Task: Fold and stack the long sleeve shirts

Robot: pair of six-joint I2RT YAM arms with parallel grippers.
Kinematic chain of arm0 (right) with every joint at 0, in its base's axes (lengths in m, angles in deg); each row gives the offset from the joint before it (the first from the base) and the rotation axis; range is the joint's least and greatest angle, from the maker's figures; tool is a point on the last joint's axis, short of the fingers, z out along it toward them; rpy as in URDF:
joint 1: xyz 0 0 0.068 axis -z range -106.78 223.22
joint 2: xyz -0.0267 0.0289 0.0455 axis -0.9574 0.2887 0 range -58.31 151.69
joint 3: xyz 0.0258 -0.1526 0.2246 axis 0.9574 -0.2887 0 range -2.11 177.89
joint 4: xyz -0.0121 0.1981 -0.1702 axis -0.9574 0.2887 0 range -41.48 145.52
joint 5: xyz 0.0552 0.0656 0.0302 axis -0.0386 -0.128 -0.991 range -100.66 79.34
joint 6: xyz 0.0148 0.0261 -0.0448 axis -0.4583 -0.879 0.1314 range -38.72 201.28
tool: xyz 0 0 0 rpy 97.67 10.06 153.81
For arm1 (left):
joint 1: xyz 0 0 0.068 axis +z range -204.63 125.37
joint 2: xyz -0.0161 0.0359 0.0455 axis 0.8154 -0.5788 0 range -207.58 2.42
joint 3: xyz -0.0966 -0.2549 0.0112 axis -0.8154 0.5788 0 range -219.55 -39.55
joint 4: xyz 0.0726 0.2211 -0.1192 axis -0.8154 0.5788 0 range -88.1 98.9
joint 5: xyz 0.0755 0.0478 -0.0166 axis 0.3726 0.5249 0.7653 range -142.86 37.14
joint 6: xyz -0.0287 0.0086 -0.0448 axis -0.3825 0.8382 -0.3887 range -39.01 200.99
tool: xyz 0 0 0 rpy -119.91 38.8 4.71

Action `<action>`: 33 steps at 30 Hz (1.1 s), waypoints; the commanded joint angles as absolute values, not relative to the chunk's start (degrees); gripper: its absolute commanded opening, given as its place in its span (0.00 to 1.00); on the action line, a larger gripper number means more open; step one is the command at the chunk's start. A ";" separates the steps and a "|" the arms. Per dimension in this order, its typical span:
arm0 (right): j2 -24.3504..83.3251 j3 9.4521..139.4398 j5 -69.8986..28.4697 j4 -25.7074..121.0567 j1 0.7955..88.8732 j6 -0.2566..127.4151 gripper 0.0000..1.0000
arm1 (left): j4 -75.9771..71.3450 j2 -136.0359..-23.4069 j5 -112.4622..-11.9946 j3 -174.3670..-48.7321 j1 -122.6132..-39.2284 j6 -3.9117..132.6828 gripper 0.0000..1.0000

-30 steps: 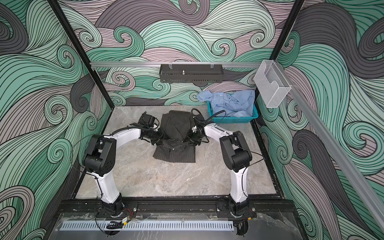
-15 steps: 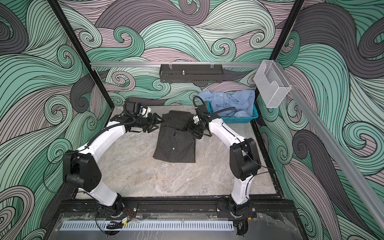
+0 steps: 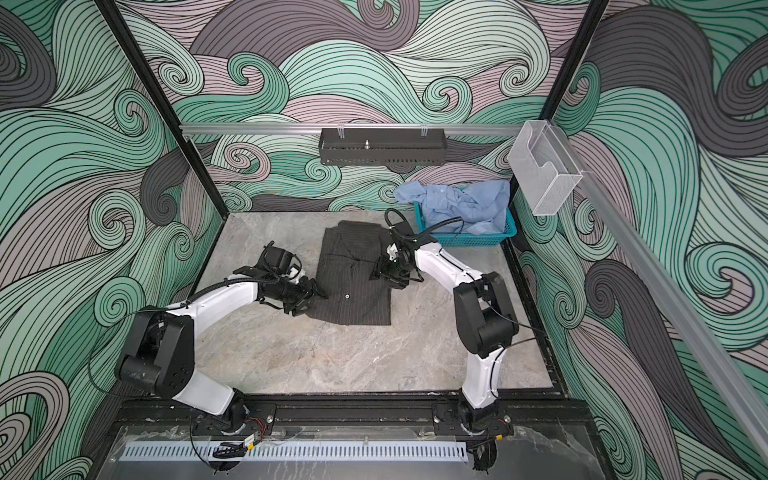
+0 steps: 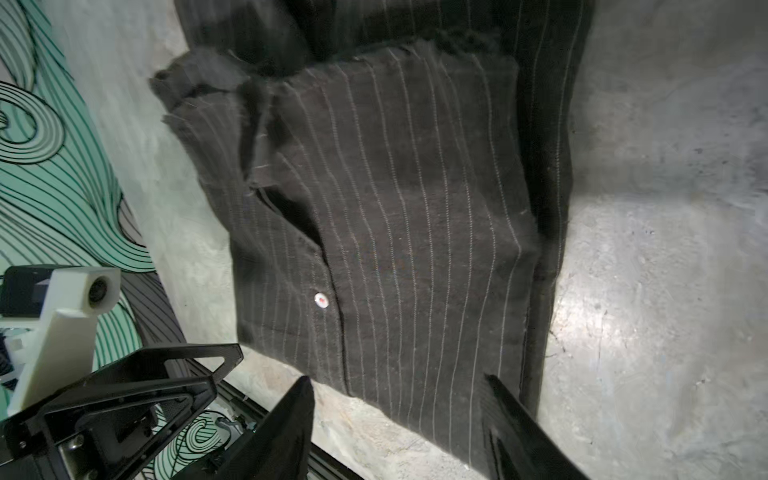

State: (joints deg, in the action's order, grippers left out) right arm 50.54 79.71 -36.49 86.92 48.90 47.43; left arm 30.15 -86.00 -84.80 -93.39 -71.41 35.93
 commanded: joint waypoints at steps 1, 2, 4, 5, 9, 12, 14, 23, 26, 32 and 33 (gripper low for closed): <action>52.23 77.35 -36.40 86.67 48.18 49.31 0.57 | 28.85 -87.18 -82.65 -92.09 -71.33 36.14 0.63; 52.34 76.20 -36.27 86.07 47.79 49.28 0.55 | 29.04 -87.91 -82.65 -91.61 -71.33 36.42 0.62; 52.18 73.55 -35.91 85.24 47.32 49.23 0.48 | 29.37 -89.31 -82.73 -90.55 -71.29 36.69 0.58; 51.92 71.87 -35.72 84.69 47.14 49.20 0.44 | 29.46 -89.74 -82.74 -90.03 -71.31 36.83 0.56; 50.63 66.08 -34.82 82.70 45.83 48.78 0.31 | 30.42 -90.14 -81.87 -88.39 -71.33 37.65 0.48; 50.03 64.07 -34.08 82.84 45.46 49.18 0.29 | 31.15 -90.00 -81.40 -87.56 -71.22 38.01 0.46; 48.97 64.67 -32.95 83.95 45.60 49.62 0.31 | 31.48 -89.11 -81.42 -87.30 -71.20 38.01 0.47; 47.78 82.94 -25.15 91.09 47.16 56.60 0.40 | 34.12 -77.52 -80.20 -95.39 -73.99 36.13 0.58; 51.75 90.75 -24.23 91.03 47.65 60.90 0.43 | 28.73 -80.11 -79.32 -96.39 -77.93 32.06 0.56; 64.17 105.16 -17.34 90.44 48.14 68.54 0.42 | 16.85 -93.64 -79.70 -99.36 -84.88 25.37 0.50; 66.50 107.03 -17.26 90.41 48.41 69.31 0.42 | 16.31 -95.63 -79.03 -100.25 -85.72 25.21 0.49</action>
